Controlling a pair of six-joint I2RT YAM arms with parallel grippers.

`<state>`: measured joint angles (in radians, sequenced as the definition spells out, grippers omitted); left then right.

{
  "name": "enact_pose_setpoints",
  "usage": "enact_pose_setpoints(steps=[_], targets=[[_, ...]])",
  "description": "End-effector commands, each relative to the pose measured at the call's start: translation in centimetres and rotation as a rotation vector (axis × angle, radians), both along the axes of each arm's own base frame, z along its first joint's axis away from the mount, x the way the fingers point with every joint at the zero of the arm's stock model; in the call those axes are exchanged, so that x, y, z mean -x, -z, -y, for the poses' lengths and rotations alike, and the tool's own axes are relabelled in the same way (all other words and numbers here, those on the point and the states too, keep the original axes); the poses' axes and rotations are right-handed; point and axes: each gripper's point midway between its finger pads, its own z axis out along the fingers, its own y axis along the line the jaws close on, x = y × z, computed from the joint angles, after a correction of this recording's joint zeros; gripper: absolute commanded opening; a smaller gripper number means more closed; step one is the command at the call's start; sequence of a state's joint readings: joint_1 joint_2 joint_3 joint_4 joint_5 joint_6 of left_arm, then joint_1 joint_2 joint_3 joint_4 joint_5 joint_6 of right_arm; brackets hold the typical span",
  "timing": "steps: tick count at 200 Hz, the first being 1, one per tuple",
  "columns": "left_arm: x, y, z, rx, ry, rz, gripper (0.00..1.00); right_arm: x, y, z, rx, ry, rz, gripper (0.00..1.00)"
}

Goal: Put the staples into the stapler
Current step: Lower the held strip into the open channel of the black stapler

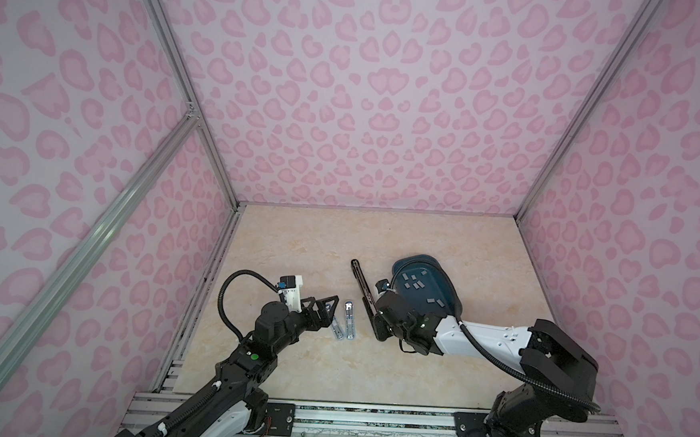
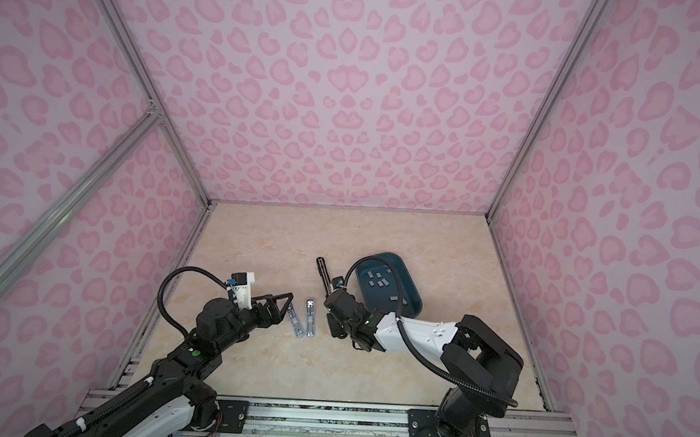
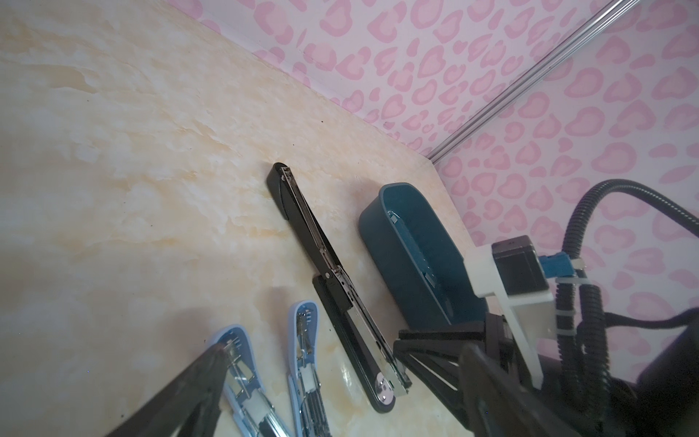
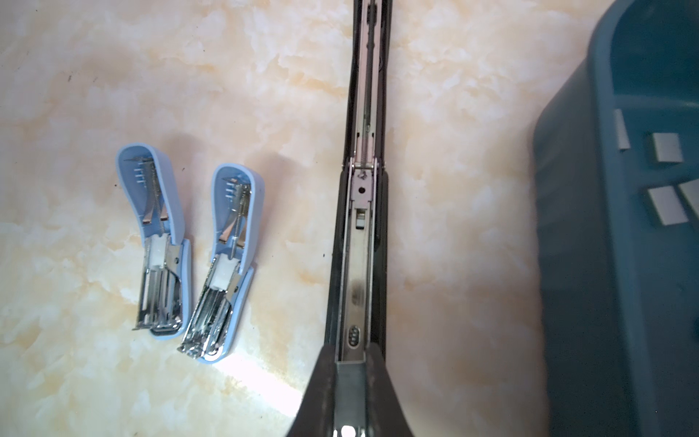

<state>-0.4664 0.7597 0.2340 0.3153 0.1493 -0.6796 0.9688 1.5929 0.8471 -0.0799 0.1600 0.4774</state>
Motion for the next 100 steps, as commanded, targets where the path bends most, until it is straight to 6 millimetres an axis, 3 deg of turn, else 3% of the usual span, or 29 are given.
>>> enact_pose_setpoints(steps=[1,100], targets=[[-0.40,-1.46,0.12,0.017,-0.002,0.042,0.97,-0.10,-0.05,0.04,0.018,0.000,0.015,0.13],[-0.44,-1.29,0.22,0.017,0.001,0.032,0.97,-0.26,0.34,0.08,0.031,0.003,0.005,0.13]])
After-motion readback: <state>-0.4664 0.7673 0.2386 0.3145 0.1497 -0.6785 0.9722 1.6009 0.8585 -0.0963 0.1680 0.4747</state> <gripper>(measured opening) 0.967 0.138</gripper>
